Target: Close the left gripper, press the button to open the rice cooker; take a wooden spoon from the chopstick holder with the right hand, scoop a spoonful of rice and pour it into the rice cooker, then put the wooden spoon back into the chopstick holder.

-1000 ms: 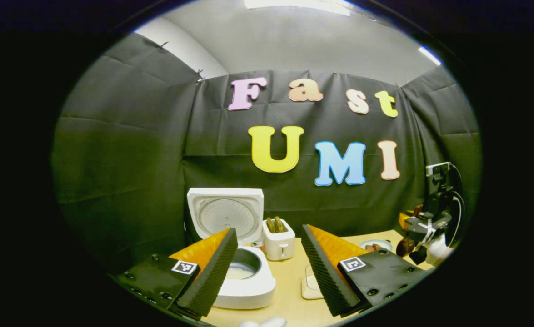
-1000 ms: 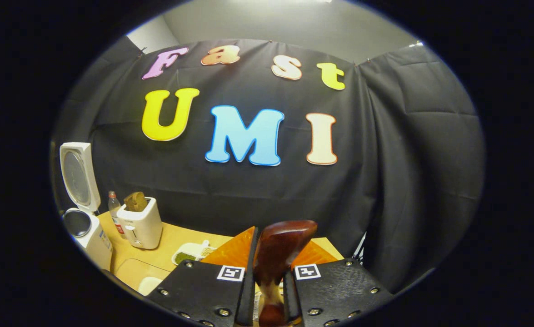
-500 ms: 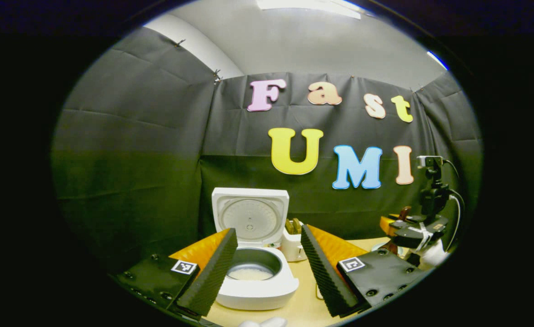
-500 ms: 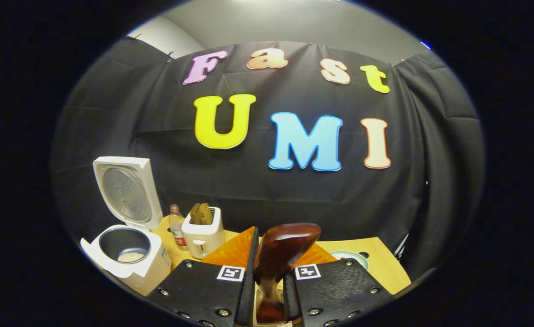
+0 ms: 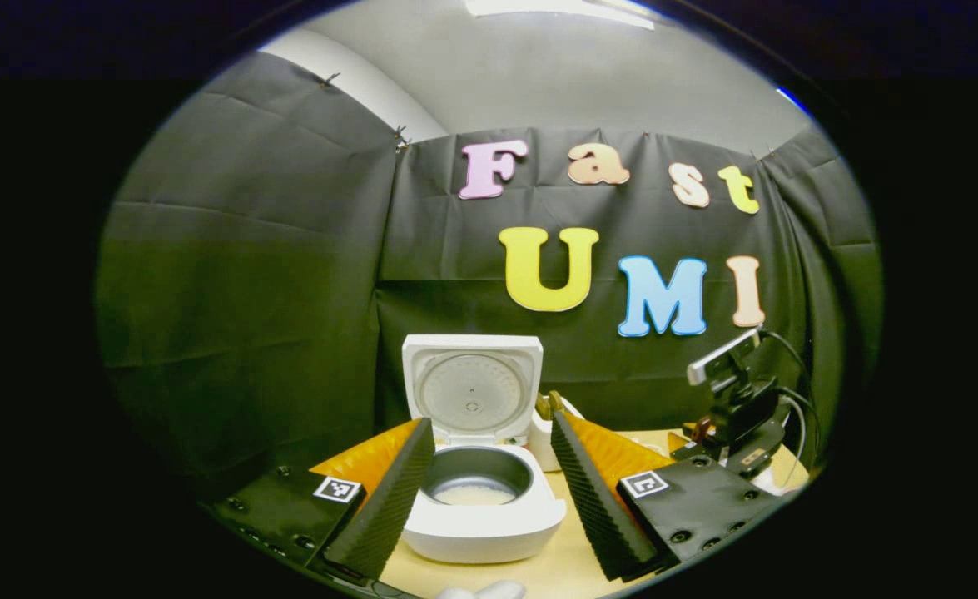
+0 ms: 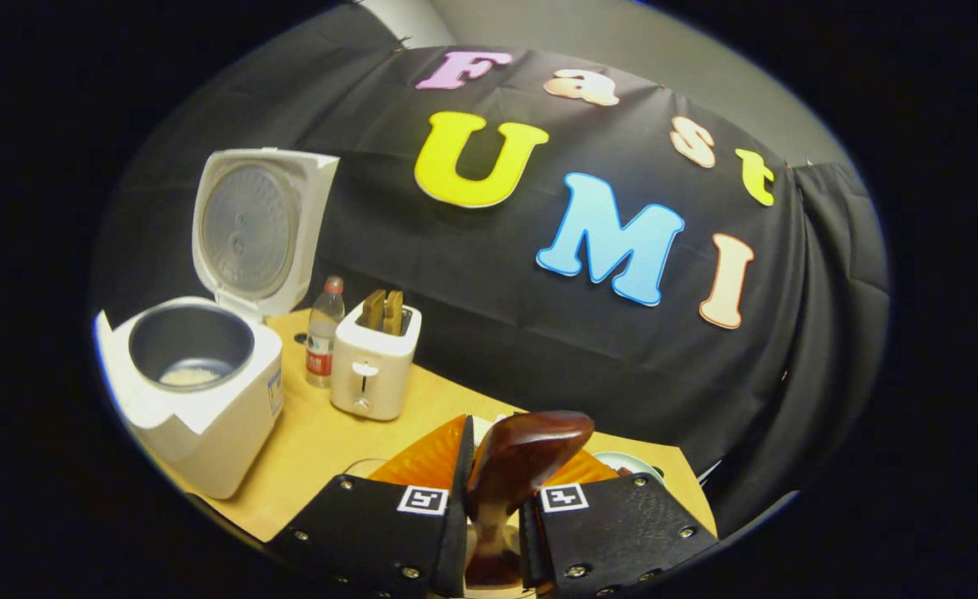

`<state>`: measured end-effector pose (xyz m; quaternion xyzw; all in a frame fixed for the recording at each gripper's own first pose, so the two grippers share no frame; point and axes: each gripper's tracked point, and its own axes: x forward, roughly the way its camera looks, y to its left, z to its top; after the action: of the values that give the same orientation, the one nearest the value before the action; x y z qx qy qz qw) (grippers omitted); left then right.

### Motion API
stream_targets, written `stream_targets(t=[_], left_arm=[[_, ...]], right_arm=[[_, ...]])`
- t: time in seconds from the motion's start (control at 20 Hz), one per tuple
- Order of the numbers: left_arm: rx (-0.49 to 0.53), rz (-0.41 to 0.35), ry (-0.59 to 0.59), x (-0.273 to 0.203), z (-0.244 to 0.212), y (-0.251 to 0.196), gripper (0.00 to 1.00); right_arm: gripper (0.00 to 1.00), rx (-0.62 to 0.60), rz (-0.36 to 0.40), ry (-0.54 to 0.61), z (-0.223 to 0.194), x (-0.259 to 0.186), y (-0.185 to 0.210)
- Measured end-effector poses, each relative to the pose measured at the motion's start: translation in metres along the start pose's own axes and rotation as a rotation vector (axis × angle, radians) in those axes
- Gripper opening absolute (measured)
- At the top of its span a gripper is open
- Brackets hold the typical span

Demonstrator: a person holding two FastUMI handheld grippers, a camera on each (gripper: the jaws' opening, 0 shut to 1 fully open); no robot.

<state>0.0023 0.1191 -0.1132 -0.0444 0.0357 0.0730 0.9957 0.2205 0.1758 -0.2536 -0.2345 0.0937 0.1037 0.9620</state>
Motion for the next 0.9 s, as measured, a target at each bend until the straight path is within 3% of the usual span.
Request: stream_targets(t=[0.25, 0.5, 0.7, 0.9], left_arm=[[0.004, 0.018, 0.024, -0.003, -0.014, 0.009, 0.99], [0.015, 0.029, 0.028, -0.004, -0.015, 0.013, 0.97], [0.021, 0.038, 0.031, -0.004, -0.016, 0.018, 0.99], [0.020, 0.041, 0.040, -0.005, -0.018, 0.019, 0.99]], right_arm=[[0.26, -0.142, 0.024, 0.058, -0.044, 0.015, 0.026], [0.27, -0.174, 0.055, 0.090, -0.067, 0.021, 0.043], [0.26, -0.119, 0.086, 0.116, -0.076, 0.016, 0.058], [0.26, 0.063, 0.124, 0.154, -0.078, 0.016, 0.067]])
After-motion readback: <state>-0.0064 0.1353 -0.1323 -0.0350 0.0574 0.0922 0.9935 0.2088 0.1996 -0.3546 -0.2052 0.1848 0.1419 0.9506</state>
